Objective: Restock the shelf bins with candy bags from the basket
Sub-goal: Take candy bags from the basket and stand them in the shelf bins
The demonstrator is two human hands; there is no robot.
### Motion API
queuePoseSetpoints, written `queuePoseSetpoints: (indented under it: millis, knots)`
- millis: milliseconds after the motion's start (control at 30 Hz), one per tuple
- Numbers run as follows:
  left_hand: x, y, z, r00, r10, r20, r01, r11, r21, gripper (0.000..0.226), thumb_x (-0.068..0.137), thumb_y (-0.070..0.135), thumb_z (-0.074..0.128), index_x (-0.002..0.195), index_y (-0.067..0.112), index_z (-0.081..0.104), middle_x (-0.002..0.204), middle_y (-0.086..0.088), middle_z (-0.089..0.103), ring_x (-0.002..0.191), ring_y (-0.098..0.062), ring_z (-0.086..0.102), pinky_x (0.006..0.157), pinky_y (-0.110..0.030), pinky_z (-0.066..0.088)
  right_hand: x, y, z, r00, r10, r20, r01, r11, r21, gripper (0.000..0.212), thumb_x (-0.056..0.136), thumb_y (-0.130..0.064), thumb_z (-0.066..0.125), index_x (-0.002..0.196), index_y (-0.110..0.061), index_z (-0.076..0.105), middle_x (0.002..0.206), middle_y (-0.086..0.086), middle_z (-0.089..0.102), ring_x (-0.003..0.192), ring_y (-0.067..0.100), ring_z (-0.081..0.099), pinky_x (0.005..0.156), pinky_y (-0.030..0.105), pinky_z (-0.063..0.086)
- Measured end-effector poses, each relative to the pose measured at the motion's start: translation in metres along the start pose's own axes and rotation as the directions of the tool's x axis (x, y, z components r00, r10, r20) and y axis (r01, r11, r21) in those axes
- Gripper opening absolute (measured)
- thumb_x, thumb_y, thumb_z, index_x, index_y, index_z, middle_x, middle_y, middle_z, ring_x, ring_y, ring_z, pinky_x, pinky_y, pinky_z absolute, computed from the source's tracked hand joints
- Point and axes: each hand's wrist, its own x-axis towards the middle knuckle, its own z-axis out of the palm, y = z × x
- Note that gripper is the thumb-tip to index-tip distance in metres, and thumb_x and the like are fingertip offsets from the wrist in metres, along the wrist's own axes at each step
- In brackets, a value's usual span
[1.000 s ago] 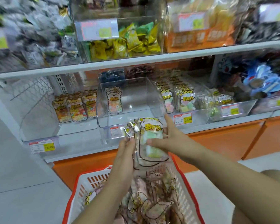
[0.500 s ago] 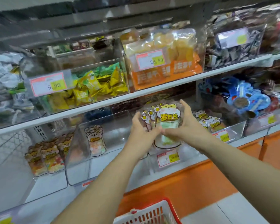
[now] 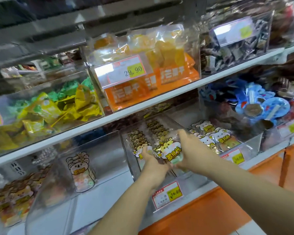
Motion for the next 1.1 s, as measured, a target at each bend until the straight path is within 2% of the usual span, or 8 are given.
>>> queuePoseSetpoints:
  millis: [267, 367, 433, 533, 667, 800, 933, 1100]
  knots:
    - [0.017, -0.004, 0.008, 0.999, -0.030, -0.019, 0.033, 0.976, 0.217, 0.058, 0.085, 0.000, 0.071, 0.119, 0.026, 0.031, 0.100, 0.003, 0.055, 0.092, -0.019, 0.056, 0.083, -0.027, 0.047, -0.004, 0.005, -0.008, 0.990, -0.114, -0.081, 0.045, 0.810, -0.585, 0.059, 0.081, -0.029, 0.071, 0.127, -0.017, 0.035, 0.119, 0.003, 0.053, 0.119, 0.028, 0.038, 0.092, 0.041, 0.029]
    - [0.010, 0.000, 0.009, 0.999, 0.019, 0.047, -0.028, 0.980, 0.197, 0.053, 0.086, -0.008, 0.070, 0.127, -0.006, 0.037, 0.084, 0.013, 0.040, 0.070, -0.001, 0.047, 0.058, -0.006, 0.043, -0.005, 0.015, -0.006, 0.987, -0.092, -0.135, -0.006, 0.804, -0.594, 0.052, 0.080, -0.020, 0.068, 0.124, -0.019, 0.040, 0.120, 0.003, 0.047, 0.115, 0.029, 0.039, 0.086, 0.041, 0.026]
    - [0.008, 0.001, 0.011, 0.997, 0.006, 0.080, -0.027, 0.964, 0.264, 0.047, 0.086, -0.005, 0.072, 0.119, 0.004, 0.040, 0.081, 0.008, 0.043, 0.066, -0.004, 0.043, 0.051, -0.007, 0.040, -0.005, 0.015, -0.002, 0.987, -0.077, -0.141, -0.024, 0.795, -0.606, 0.054, 0.070, -0.018, 0.076, 0.116, -0.019, 0.047, 0.112, 0.005, 0.048, 0.106, 0.030, 0.044, 0.079, 0.041, 0.026]
    - [0.010, -0.002, 0.012, 0.989, -0.068, 0.129, 0.013, 0.921, 0.388, 0.029, 0.083, 0.005, 0.078, 0.085, 0.011, 0.050, 0.078, -0.001, 0.054, 0.069, -0.010, 0.044, 0.066, -0.018, 0.049, -0.004, 0.008, -0.007, 0.984, -0.093, -0.152, -0.010, 0.823, -0.567, 0.049, 0.075, -0.022, 0.076, 0.113, -0.021, 0.046, 0.110, 0.004, 0.048, 0.103, 0.028, 0.047, 0.080, 0.040, 0.033]
    - [0.009, 0.003, 0.013, 0.975, -0.148, 0.168, 0.029, 0.828, 0.561, 0.043, 0.085, 0.030, 0.076, 0.114, 0.003, 0.058, 0.101, -0.013, 0.062, 0.087, -0.016, 0.048, 0.074, -0.025, 0.041, -0.008, -0.005, -0.021, 0.993, -0.114, -0.043, 0.093, 0.935, -0.342, 0.017, 0.095, -0.035, 0.058, 0.100, -0.020, 0.053, 0.104, 0.005, 0.062, 0.100, 0.029, 0.062, 0.079, 0.036, 0.052]
    - [0.016, 0.001, 0.011, 0.972, -0.156, 0.177, 0.001, 0.752, 0.659, 0.015, 0.096, 0.019, 0.063, 0.103, 0.016, 0.050, 0.096, 0.000, 0.056, 0.100, -0.019, 0.049, 0.089, -0.028, 0.048, -0.020, -0.016, -0.012, 0.929, 0.018, 0.370, 0.130, 0.919, -0.372, 0.048, 0.103, -0.056, 0.031, 0.093, -0.016, 0.055, 0.114, 0.014, 0.061, 0.109, 0.031, 0.059, 0.080, 0.036, 0.042]
    - [0.010, 0.000, 0.008, 0.973, -0.195, 0.127, 0.066, 0.756, 0.652, 0.038, 0.096, 0.016, 0.055, 0.132, 0.006, 0.048, 0.124, -0.014, 0.061, 0.100, -0.022, 0.054, 0.093, -0.031, 0.048, -0.020, -0.011, -0.006, 0.872, 0.145, 0.466, 0.040, 0.930, -0.365, 0.071, 0.096, -0.072, 0.018, 0.079, -0.009, 0.048, 0.110, 0.016, 0.064, 0.109, 0.030, 0.058, 0.085, 0.037, 0.041]
    - [0.006, 0.010, 0.008, 0.972, -0.199, 0.124, 0.079, 0.776, 0.625, 0.029, 0.101, 0.012, 0.053, 0.078, 0.023, 0.039, 0.081, 0.004, 0.045, 0.069, -0.006, 0.041, 0.057, -0.007, 0.036, -0.017, -0.008, 0.003, 0.878, 0.141, 0.457, 0.025, 0.941, -0.337, 0.068, 0.098, -0.067, 0.013, 0.070, -0.012, 0.040, 0.097, 0.017, 0.058, 0.103, 0.031, 0.058, 0.088, 0.039, 0.042]
